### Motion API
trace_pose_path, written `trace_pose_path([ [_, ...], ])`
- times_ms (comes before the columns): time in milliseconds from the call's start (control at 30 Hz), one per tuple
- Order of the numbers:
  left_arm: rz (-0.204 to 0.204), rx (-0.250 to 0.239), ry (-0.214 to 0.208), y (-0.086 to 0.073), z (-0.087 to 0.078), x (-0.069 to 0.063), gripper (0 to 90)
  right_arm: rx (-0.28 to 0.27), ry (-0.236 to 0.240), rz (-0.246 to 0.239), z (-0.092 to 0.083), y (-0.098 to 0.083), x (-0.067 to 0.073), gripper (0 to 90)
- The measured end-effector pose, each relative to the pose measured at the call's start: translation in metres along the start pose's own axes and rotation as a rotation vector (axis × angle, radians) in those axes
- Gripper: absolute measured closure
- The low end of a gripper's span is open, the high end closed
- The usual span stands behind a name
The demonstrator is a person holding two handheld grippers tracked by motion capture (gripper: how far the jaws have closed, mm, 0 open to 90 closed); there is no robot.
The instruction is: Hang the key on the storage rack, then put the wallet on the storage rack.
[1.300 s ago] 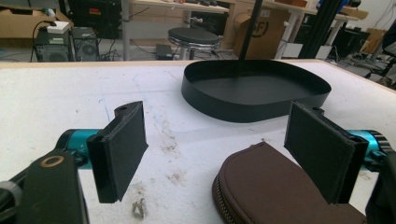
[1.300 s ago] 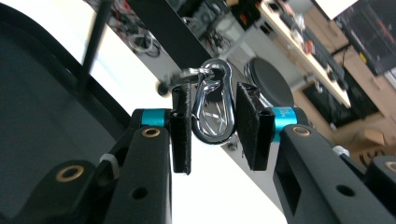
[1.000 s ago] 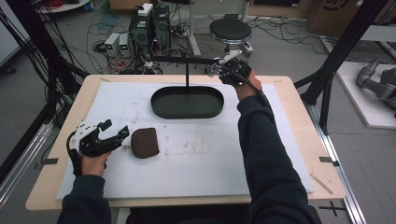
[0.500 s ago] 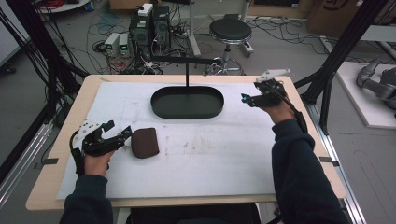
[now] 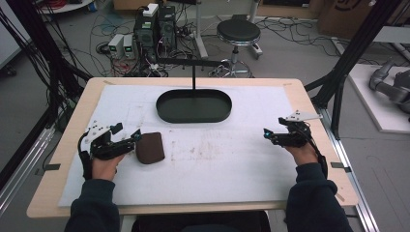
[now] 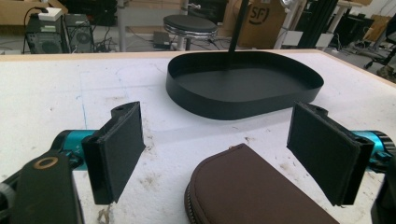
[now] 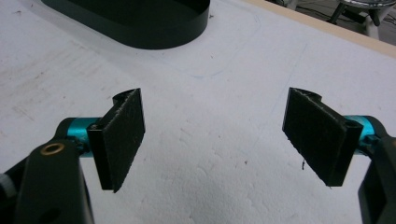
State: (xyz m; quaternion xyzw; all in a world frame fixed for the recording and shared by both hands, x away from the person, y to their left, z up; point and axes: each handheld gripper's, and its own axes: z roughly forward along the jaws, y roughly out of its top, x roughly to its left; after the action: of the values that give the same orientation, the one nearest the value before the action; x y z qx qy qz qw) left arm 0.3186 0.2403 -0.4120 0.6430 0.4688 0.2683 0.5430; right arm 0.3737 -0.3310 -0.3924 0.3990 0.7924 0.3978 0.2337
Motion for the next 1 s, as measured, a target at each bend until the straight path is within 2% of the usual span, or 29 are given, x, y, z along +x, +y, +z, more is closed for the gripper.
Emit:
trace_pose_path([
  [133,0.007,0.006,-0.001,0.001,-0.001,-0.003,18.5,0.002,-0.013,0.007,-0.001,-0.004,0.000,21.4],
  [300,0.012,0.002,-0.003,0.002,0.001,-0.005,18.4,0.003,-0.021,-0.019,-0.003,-0.006,0.002,21.4],
  [600,0.003,0.036,-0.027,-0.002,0.006,-0.008,18.5,0.006,-0.035,0.010,-0.005,-0.009,-0.002,21.5],
  [767,-0.002,0.079,-0.039,-0.006,0.011,-0.008,18.5,0.003,-0.030,0.007,-0.005,-0.012,-0.002,21.6],
  [1000,-0.034,0.158,-0.047,-0.015,0.010,-0.011,18.5,-0.004,-0.024,-0.009,-0.008,-0.012,0.002,21.7],
])
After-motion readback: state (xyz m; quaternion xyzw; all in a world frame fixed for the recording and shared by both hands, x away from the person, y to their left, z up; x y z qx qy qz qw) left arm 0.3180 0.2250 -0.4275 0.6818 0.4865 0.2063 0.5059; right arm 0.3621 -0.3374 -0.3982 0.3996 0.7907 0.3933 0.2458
